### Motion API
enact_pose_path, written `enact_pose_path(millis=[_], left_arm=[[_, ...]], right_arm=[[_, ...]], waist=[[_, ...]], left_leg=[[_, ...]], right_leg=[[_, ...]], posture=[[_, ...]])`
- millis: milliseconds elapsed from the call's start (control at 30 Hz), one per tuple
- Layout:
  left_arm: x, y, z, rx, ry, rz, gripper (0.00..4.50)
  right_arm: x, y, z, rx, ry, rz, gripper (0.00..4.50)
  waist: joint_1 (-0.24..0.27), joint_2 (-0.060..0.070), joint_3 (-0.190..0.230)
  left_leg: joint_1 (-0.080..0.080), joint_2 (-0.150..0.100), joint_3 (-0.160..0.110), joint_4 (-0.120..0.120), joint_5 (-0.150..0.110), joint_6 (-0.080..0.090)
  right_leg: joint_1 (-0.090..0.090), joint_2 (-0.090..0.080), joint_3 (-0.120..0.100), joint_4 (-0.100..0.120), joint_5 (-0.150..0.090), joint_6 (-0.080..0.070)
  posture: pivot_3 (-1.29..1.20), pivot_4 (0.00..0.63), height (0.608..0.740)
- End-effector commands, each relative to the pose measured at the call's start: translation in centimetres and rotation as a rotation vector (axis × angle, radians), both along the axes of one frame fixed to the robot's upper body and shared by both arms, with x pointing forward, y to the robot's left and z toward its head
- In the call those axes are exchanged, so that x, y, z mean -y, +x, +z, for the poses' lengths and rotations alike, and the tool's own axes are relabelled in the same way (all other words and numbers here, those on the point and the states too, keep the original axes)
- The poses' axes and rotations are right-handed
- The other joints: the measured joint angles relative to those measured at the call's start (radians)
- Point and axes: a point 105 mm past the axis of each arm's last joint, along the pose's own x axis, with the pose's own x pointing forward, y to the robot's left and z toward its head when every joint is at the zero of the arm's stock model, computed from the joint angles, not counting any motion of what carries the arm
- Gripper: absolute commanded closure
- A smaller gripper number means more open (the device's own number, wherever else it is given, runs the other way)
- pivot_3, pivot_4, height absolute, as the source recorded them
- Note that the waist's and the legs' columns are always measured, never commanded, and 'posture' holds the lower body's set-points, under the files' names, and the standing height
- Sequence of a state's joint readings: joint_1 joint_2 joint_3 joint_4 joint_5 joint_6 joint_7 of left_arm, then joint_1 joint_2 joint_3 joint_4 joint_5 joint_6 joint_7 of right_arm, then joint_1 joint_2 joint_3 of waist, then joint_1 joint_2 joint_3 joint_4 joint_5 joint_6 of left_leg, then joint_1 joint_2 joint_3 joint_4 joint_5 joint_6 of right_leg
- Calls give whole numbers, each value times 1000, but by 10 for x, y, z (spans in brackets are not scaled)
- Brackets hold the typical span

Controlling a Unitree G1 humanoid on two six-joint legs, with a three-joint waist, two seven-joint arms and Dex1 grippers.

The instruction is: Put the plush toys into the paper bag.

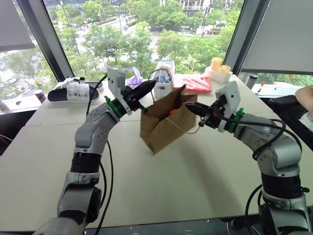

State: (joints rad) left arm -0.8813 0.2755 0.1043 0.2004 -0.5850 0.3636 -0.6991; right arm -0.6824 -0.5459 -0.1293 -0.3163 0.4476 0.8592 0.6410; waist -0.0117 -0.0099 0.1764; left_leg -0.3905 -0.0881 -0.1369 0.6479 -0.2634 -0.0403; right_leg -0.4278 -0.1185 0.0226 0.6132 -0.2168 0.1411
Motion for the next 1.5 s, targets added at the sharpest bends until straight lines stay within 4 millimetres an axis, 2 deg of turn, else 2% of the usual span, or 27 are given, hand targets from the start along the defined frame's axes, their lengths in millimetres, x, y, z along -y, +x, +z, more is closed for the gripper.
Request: enact_pose_path(millis=[33, 167, 267, 367, 467, 500, 567, 633, 800, 833, 967, 1033, 1133, 1200, 1300, 1467, 1500], left_arm=[[4, -2, 11, 40, 10, -18, 4500], [9, -4, 1, -11, 32, -42, 4500], [10, -1, -22, -74, 80, -28, 4500], [9, 2, -43, -67, 191, 5, 4500], [2, 4, -40, -92, 153, 15, 4500], [0, 3, -40, -94, 152, 14, 4240], [-4, 2, -42, -101, 165, 17, 3564], [-11, 1, -41, -111, 161, 25, 2586], [-27, -5, -26, -98, 120, 41, 167], [-28, -8, -22, -94, 109, 31, 0], [-37, -28, -14, -86, 100, -49, 0], [-46, -37, -16, -105, 137, -67, 0], [-58, -49, -23, -144, 183, -88, 0], [-65, -52, -35, -179, 223, -72, 0], [-70, -53, -49, -207, 261, -58, 0], [-64, -60, -73, -230, 335, -119, 0], [-62, -59, -77, -235, 339, -126, 0]], right_arm=[[2, -3, 13, 27, 5, 24, 4470], [4, 1, -3, -3, -47, 24, 4470], [4, 3, -19, -38, -66, 26, 4470], [5, 4, -20, -41, -59, 24, 4470], [4, 4, -19, -38, -54, 26, 4470], [4, 4, -18, -36, -54, 27, 4492], [5, 5, -15, -16, -56, 11, 3899], [4, 4, -7, 1, -44, 15, 3088], [9, 5, 21, 82, 2, -28, 484], [10, 5, 26, 90, 12, -39, 67], [17, 3, 44, 132, 33, -61, 67], [24, -2, 53, 150, 43, -79, 67], [41, -9, 56, 149, 48, -129, 67], [59, -14, 44, 103, 57, -209, 67], [70, -21, 26, 49, 53, -271, 67], [59, -29, -11, -46, 60, -276, 67], [51, -30, -21, -68, 63, -263, 302]], waist=[[-1, 0, 0], [-1, 0, 0], [-2, 0, 0], [-2, 0, 0], [-2, 0, 0], [-1, 0, 0], [-1, 0, 0], [-2, 0, 0], [-2, 0, 0], [-2, 0, 0], [-2, 0, 0], [-3, 1, 0], [-3, 1, 1], [1, 1, 0], [4, 0, 0], [-2, 1, 0], [-3, 1, 0]], left_leg=[[0, 0, 0, 0, 0, 0], [-1, 0, 0, 0, 0, 0], [0, 0, 0, 0, 0, 0], [0, 0, 1, 0, 0, 0], [0, 0, 1, 0, 0, 0], [0, 0, 0, 0, 0, 0], [0, 0, 0, 0, 0, 0], [0, 0, 0, 0, 0, 0], [0, 0, 0, 0, 0, 0], [0, 0, 0, 0, 0, 0], [0, 0, 0, 0, 0, 0], [0, 0, 0, 0, 0, 0], [0, 0, 0, -1, -2, 3], [0, 0, 0, -1, -2, 4], [0, 0, -1, 0, -3, 4], [0, 1, 0, 0, -3, 4], [0, 1, 1, 0, -3, 4]], right_leg=[[0, 0, 0, 0, 0, 0], [-1, 0, 0, 0, 0, 0], [-1, 0, 0, 1, 0, 0], [-1, 0, 0, 1, 0, 0], [-1, 0, 0, 1, 0, 0], [-1, 0, 0, 1, 0, 0], [-1, 0, 0, 1, 0, 0], [-1, 0, 0, 1, 0, 0], [-2, 0, 0, 2, 0, 0], [-2, 0, 0, 2, 0, 0], [-2, 0, 0, 1, 0, 0], [-2, 0, 0, 2, 0, 0], [-2, 0, 1, 2, 0, 0], [-2, 0, 1, 2, 0, 0], [0, 0, 1, 1, 0, 0], [-1, 0, 1, 2, 0, 0], [-1, 0, 1, 2, 0, 0]], posture=[[0, 150, 740], [0, 150, 740], [0, 150, 740], [0, 150, 740], [0, 150, 740], [0, 150, 740], [0, 150, 740], [0, 150, 740], [0, 150, 740], [0, 150, 740], [0, 150, 740], [0, 150, 740], [0, 150, 740], [0, 150, 740], [0, 150, 740], [0, 150, 740], [0, 150, 740]])
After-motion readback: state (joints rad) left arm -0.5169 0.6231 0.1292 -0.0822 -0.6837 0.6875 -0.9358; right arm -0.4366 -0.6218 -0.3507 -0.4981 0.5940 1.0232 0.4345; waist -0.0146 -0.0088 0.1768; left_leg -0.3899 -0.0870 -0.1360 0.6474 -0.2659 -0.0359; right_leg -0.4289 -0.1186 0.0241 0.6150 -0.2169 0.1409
